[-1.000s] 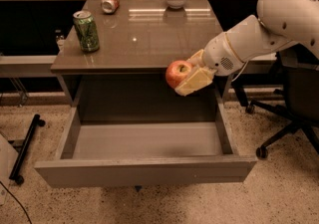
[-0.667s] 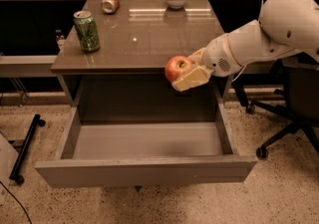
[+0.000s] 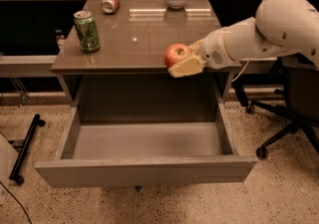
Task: Pick apple from top drawer and place on counter
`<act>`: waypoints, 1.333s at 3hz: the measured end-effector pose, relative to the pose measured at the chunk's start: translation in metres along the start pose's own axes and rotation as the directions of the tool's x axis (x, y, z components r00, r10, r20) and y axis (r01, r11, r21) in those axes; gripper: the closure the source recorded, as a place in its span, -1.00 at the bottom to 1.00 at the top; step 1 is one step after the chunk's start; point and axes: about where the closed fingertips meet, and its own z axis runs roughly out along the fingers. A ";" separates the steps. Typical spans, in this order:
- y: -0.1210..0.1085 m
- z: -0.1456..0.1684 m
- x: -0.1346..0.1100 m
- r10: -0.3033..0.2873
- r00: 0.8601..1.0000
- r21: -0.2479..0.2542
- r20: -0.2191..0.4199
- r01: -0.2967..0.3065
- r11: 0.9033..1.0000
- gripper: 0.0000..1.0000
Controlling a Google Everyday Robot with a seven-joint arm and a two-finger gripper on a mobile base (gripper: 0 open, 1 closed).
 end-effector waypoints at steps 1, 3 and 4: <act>-0.027 0.023 -0.005 0.046 0.999 0.016 -0.006 -0.046 0.999 1.00; -0.074 0.077 -0.024 0.104 0.994 -0.020 -0.012 -0.104 0.994 1.00; -0.089 0.094 -0.039 0.102 0.995 -0.034 -0.009 -0.103 0.994 0.65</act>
Offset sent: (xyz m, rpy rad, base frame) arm 0.1194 0.0321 -0.0258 0.0430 0.1000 -0.0623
